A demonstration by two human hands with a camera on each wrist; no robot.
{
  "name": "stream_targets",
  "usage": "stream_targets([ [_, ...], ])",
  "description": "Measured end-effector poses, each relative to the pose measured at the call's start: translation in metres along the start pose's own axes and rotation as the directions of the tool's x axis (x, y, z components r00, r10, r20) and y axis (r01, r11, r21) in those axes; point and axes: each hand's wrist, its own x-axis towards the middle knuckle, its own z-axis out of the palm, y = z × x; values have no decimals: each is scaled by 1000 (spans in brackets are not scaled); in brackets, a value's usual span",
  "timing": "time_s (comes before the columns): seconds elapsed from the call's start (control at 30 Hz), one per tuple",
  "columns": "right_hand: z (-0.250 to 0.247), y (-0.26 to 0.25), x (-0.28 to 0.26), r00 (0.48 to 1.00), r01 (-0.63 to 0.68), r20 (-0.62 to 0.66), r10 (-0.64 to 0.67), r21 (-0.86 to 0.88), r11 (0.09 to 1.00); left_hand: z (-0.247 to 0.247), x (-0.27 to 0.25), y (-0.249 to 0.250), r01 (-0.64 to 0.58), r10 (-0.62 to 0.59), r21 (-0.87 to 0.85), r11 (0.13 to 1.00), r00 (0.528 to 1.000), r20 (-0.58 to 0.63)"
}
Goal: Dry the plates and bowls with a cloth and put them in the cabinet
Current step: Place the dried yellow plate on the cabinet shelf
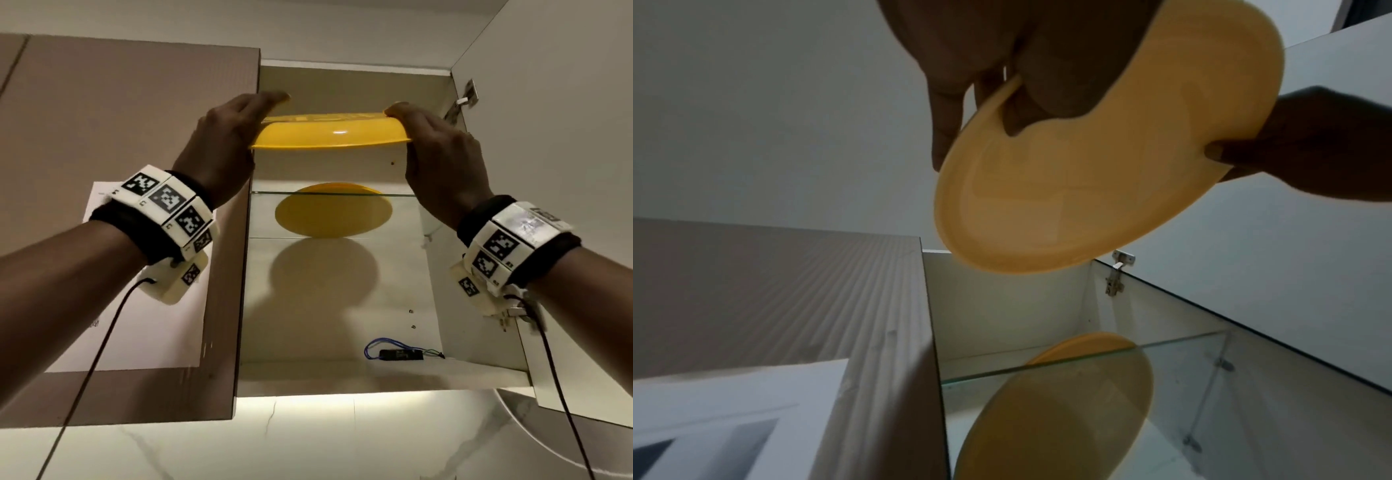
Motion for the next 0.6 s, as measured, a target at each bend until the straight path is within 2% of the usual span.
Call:
stream_targets([
  [0.17,14,18,12,1000,-21,2,21,-51,998,13,19,-11,83,-74,76,994,990,-124],
  [0.3,27,28,16,991,-84,97,90,-57,995,24,24,-7,79,-56,100,992,975,-217],
  [0.43,40,40,20,956,-212,195,220,-62,975,46,23,-8,87,-77,64,994,986,-149],
  [0.6,58,51,21,899,-292,315,304,-84,953,72,32,-17,117,-114,88,989,993,-42],
])
